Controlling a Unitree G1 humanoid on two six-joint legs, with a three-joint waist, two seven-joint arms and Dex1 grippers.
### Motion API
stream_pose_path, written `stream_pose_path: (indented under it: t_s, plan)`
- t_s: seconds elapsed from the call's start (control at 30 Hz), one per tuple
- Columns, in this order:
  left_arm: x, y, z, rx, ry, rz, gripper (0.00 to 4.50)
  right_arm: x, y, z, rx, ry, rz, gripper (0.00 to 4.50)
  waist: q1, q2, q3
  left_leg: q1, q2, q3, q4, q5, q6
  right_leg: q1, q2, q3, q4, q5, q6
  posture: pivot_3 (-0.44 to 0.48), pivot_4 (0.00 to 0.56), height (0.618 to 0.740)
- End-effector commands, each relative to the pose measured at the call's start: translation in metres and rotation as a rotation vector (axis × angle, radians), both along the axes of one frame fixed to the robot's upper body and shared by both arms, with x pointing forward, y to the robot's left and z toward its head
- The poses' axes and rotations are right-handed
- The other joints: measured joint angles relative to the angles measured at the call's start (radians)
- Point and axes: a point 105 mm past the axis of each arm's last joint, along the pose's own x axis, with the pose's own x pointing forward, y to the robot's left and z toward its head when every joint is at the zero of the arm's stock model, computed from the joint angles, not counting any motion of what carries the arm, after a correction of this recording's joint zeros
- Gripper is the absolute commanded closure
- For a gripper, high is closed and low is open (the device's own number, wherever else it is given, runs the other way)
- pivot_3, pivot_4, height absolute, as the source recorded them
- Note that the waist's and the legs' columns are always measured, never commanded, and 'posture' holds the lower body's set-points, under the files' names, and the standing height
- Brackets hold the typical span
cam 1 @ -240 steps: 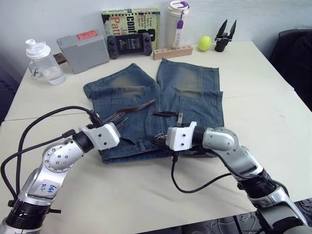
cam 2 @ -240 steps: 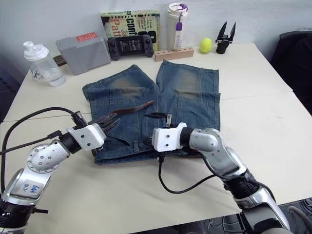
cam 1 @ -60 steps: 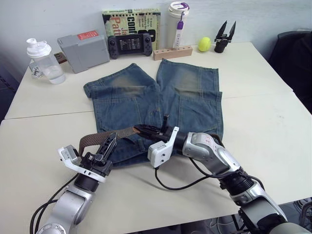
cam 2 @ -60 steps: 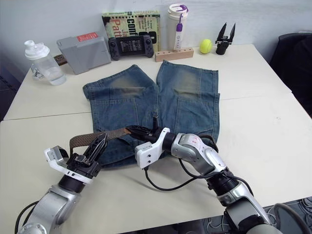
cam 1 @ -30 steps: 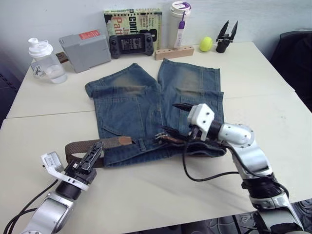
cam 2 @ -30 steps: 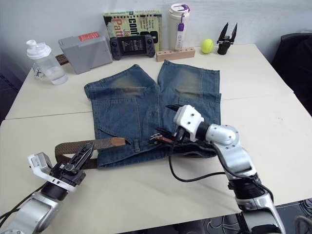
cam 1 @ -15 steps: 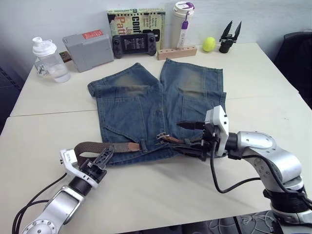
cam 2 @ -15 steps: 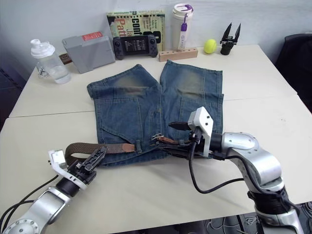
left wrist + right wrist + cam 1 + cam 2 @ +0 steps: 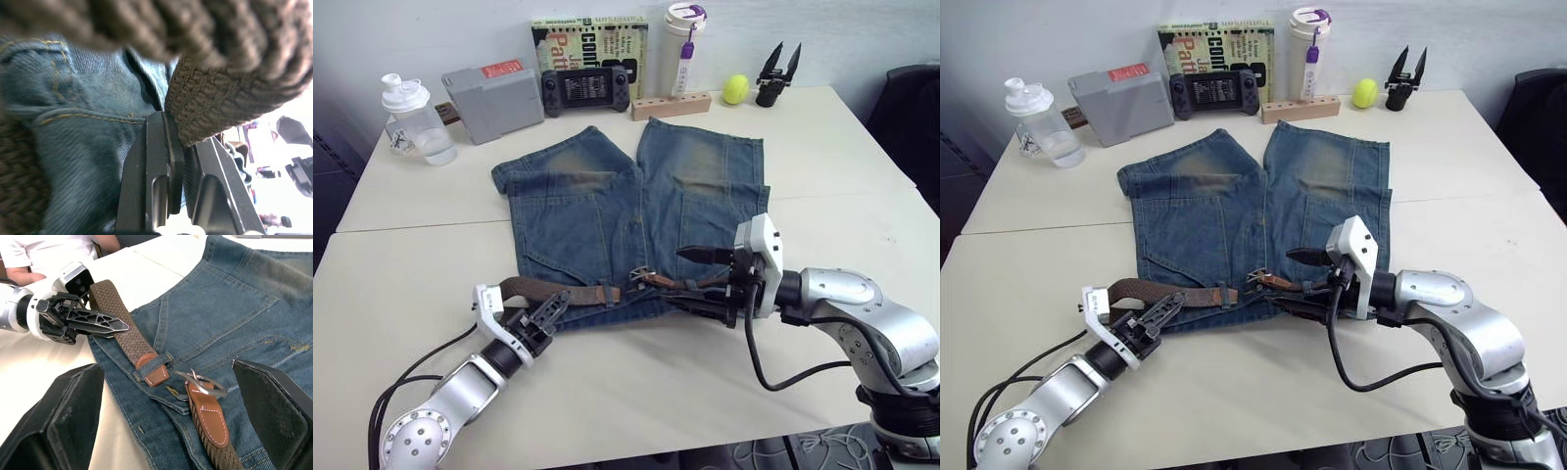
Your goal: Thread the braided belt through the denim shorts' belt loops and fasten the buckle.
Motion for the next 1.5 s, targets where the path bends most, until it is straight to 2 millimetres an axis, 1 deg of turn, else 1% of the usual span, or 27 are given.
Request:
stream_pose_path:
  t_s: [0.03, 0.2, 0.27, 0.33, 0.43, 0.53, 0.6, 0.77, 0.87, 0.93, 0.97, 1.07, 1.13, 1.37, 1.5]
  plan:
    - [0.002, -0.016, 0.000, 0.065, -0.040, -0.124, 4.50, -0.005, 0.004, 0.003, -0.028, -0.059, 0.012, 0.06, 0.005, 0.000, 0.000, 0.000, 0.000, 0.000, 0.000, 0.000, 0.000, 0.000, 0.000, 0.000, 0.000, 0.000, 0.000, 0.000, 0.150, 0.720]
    - [0.004, -0.028, -0.004, 0.156, -0.084, -0.250, 4.50, -0.003, 0.010, -0.005, -0.068, -0.087, 0.020, 0.06, 0.018, 0.000, 0.000, 0.000, 0.000, 0.001, 0.000, 0.000, 0.000, 0.000, 0.000, 0.000, 0.000, 0.000, 0.000, 0.000, 0.150, 0.720]
    - [0.004, -0.033, -0.012, 0.244, -0.097, -0.304, 4.50, 0.000, 0.012, -0.009, -0.094, -0.124, 0.010, 0.06, 0.019, 0.000, 0.000, 0.000, 0.000, 0.001, 0.000, 0.000, 0.000, 0.000, 0.000, 0.000, 0.000, 0.000, 0.000, 0.000, 0.150, 0.720]
    - [0.006, -0.036, -0.018, 0.299, -0.105, -0.325, 4.50, 0.003, 0.013, -0.012, -0.125, -0.170, -0.005, 0.06, 0.019, 0.000, 0.000, 0.000, 0.000, 0.001, 0.000, 0.000, -0.001, 0.000, 0.000, 0.000, 0.000, 0.000, 0.001, 0.000, 0.150, 0.720]
    - [0.008, -0.041, -0.019, 0.339, -0.145, -0.351, 4.50, 0.008, 0.016, -0.012, -0.141, -0.235, -0.021, 0.06, 0.018, 0.000, 0.000, 0.000, -0.001, 0.001, 0.000, 0.000, -0.001, 0.000, 0.000, 0.000, 0.000, 0.001, 0.001, 0.000, 0.150, 0.720]
    - [0.016, -0.045, -0.011, 0.308, -0.174, -0.336, 4.50, 0.010, 0.017, -0.013, -0.151, -0.280, -0.030, 0.06, 0.021, 0.000, 0.000, 0.000, 0.000, 0.001, 0.000, 0.001, -0.001, 0.000, 0.000, 0.000, 0.000, 0.001, 0.001, 0.000, 0.150, 0.720]
    - [0.017, -0.047, -0.010, 0.329, -0.190, -0.355, 4.50, 0.012, 0.015, -0.015, -0.174, -0.313, -0.041, 0.06, 0.020, 0.000, 0.000, 0.000, 0.000, 0.001, 0.001, 0.001, -0.001, 0.000, 0.000, 0.000, 0.000, 0.001, 0.002, 0.000, 0.150, 0.720]
    - [0.020, -0.054, -0.006, 0.286, -0.204, -0.373, 4.50, 0.014, 0.007, -0.022, -0.246, -0.375, -0.049, 0.06, 0.021, 0.000, 0.000, 0.000, 0.000, 0.001, 0.001, 0.001, -0.001, 0.000, 0.000, 0.000, -0.001, 0.001, 0.002, 0.000, 0.150, 0.720]
    - [0.014, -0.055, -0.020, 0.355, -0.187, -0.416, 4.50, 0.010, 0.004, -0.024, -0.276, -0.401, -0.040, 0.06, 0.020, 0.000, 0.000, 0.000, 0.000, 0.001, 0.001, 0.001, -0.001, 0.000, 0.000, 0.000, 0.000, 0.001, 0.002, 0.000, 0.150, 0.720]
    - [0.008, -0.051, -0.042, 0.515, -0.170, -0.461, 4.50, 0.005, 0.003, -0.028, -0.310, -0.416, -0.010, 0.06, 0.020, 0.000, 0.000, 0.000, 0.000, 0.001, 0.000, 0.001, -0.001, 0.000, 0.000, 0.000, 0.000, 0.001, 0.002, 0.000, 0.150, 0.720]
    - [0.007, -0.050, -0.048, 0.563, -0.171, -0.476, 4.50, 0.003, 0.003, -0.030, -0.322, -0.421, 0.002, 0.06, 0.020, 0.000, 0.000, 0.000, 0.000, 0.001, 0.000, 0.001, -0.001, 0.000, 0.000, 0.000, 0.000, 0.001, 0.002, 0.000, 0.150, 0.720]
    - [0.008, -0.052, -0.048, 0.543, -0.166, -0.459, 4.50, -0.005, 0.002, -0.041, -0.400, -0.460, 0.056, 0.06, 0.019, 0.003, -0.004, 0.001, 0.000, 0.002, -0.001, 0.001, -0.001, 0.000, 0.000, 0.000, -0.002, 0.001, 0.002, 0.000, 0.150, 0.720]
    - [0.010, -0.054, -0.048, 0.571, -0.183, -0.463, 4.50, -0.005, 0.002, -0.045, -0.439, -0.500, 0.073, 0.06, 0.020, 0.004, -0.004, 0.001, 0.000, 0.001, -0.001, 0.001, -0.001, 0.001, 0.000, 0.000, -0.002, 0.001, 0.002, 0.000, 0.150, 0.720]
    - [0.010, -0.058, -0.046, 0.564, -0.193, -0.463, 4.50, 0.008, 0.009, -0.051, -0.529, -0.695, 0.064, 0.06, 0.022, 0.004, -0.005, 0.005, 0.000, 0.000, 0.000, 0.001, -0.001, 0.005, -0.001, 0.000, -0.002, 0.001, 0.002, 0.000, 0.150, 0.720]
    - [0.010, -0.057, -0.045, 0.565, -0.193, -0.461, 4.50, 0.011, 0.010, -0.057, -0.564, -0.736, 0.083, 0.06, 0.022, 0.004, -0.005, 0.007, 0.000, 0.000, 0.000, 0.001, -0.001, 0.008, -0.001, -0.001, -0.003, 0.001, 0.002, 0.000, 0.150, 0.720]
